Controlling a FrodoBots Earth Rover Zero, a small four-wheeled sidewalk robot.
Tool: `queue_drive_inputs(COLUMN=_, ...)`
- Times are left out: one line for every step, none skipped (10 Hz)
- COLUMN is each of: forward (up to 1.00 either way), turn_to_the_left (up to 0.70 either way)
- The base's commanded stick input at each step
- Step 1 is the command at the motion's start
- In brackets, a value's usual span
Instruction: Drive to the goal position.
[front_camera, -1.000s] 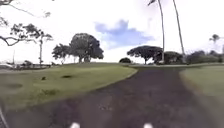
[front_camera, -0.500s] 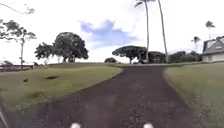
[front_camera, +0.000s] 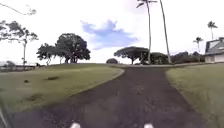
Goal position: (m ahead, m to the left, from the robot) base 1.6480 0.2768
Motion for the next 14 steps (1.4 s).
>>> queue_drive_inputs(forward=0.7, turn_to_the_left=0.0)
queue_drive_inputs(forward=0.7, turn_to_the_left=-0.35)
queue_drive_inputs(forward=0.7, turn_to_the_left=-0.35)
queue_drive_inputs(forward=0.7, turn_to_the_left=-0.35)
queue_drive_inputs(forward=0.7, turn_to_the_left=-0.35)
queue_drive_inputs(forward=0.7, turn_to_the_left=-0.35)
queue_drive_inputs(forward=0.7, turn_to_the_left=-0.35)
queue_drive_inputs(forward=0.7, turn_to_the_left=-0.2)
queue_drive_inputs(forward=0.7, turn_to_the_left=0.0)
queue_drive_inputs(forward=0.7, turn_to_the_left=0.0)
queue_drive_inputs(forward=0.7, turn_to_the_left=0.0)
queue_drive_inputs(forward=0.7, turn_to_the_left=0.0)
queue_drive_inputs(forward=0.7, turn_to_the_left=0.0)
queue_drive_inputs(forward=0.7, turn_to_the_left=0.0)
